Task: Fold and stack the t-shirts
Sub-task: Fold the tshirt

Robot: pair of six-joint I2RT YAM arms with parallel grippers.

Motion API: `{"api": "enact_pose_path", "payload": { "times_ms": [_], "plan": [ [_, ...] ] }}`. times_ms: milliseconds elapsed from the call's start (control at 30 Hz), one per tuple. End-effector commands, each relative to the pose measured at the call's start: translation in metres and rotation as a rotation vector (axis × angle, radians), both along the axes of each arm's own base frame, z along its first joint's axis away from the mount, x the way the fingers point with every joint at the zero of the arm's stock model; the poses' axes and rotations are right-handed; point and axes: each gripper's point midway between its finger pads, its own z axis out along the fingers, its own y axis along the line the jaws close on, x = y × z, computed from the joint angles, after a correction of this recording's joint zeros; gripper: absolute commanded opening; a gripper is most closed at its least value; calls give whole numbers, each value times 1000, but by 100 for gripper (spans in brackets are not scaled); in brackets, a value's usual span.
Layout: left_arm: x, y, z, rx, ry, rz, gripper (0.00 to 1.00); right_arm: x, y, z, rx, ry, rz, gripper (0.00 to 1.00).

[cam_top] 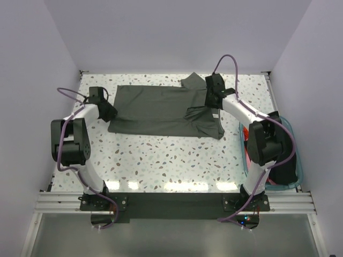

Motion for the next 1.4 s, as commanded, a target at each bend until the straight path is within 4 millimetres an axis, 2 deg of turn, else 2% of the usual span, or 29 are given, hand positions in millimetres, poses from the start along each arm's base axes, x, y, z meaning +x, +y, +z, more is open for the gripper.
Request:
{"api": "enact_pose_path", "payload": {
  "times_ms": [0, 33, 67, 100, 133, 200, 233, 267, 300, 333, 367, 400, 433, 467, 500, 533, 633, 667, 733, 800, 1200, 1367],
  "plan": [
    [36, 1, 32, 17, -127, -48, 52, 26, -1, 7, 23, -40, -19, 5],
    [36, 1, 38, 20, -137, -51, 58, 34, 0, 14, 25, -52, -18, 18],
    [35, 0, 42, 22, -145, -53, 63, 37, -2, 7, 14, -30, -18, 31],
    [32, 1, 43, 23, -146, -53, 68, 35, -3, 5, 0, -7, -16, 55],
    [29, 2, 53, 32, -158, -47, 70, 39, -3, 14, 1, -19, -17, 64],
    [13, 6, 49, 53, -117, -17, 74, 36, -6, 21, -8, -14, -25, 76],
    [7, 8, 59, 57, -135, -6, 77, 33, -8, 26, -8, -16, -29, 77],
    [0, 9, 59, 64, -130, 3, 80, 29, -10, 28, -8, -15, -48, 77],
    [-13, 10, 51, 65, -104, 20, 83, 21, -13, 37, -5, -18, -58, 77],
    [-23, 15, 59, 89, -111, 46, 83, 10, -16, 31, -7, 7, -66, 76],
    [-31, 17, 57, 99, -102, 62, 83, 1, -17, 28, 3, 20, -75, 75],
    [-45, 18, 47, 102, -70, 76, 83, -8, -17, 41, 25, -10, -76, 74],
    [-52, 20, 52, 109, -82, 89, 82, -28, -22, 20, 14, 39, -79, 72],
    [-58, 19, 50, 109, -79, 92, 80, -35, -22, 20, 24, 27, -87, 70],
    [-69, 16, 40, 101, -64, 93, 78, -54, -28, 12, 16, 47, -97, 67],
    [-72, 15, 43, 98, -80, 93, 77, -62, -32, 9, 13, 50, -107, 65],
    [-84, 13, 29, 94, -55, 96, 76, -85, -35, -6, 20, 76, -108, 55],
    [-86, 13, 25, 91, -47, 99, 76, -89, -33, -9, 28, 80, -103, 47],
    [-90, 10, 16, 77, -29, 93, 75, -96, -32, -24, 24, 115, -99, 38],
    [-90, 7, 11, 63, -34, 90, 75, -97, -28, -32, 29, 128, -96, 32],
    [-94, 5, -11, 49, 17, 101, 73, -88, -27, -73, -10, 194, -106, 31],
    [-92, 10, -13, 66, 24, 118, 69, -85, -27, -81, -13, 205, -107, 31]
  ]
}}
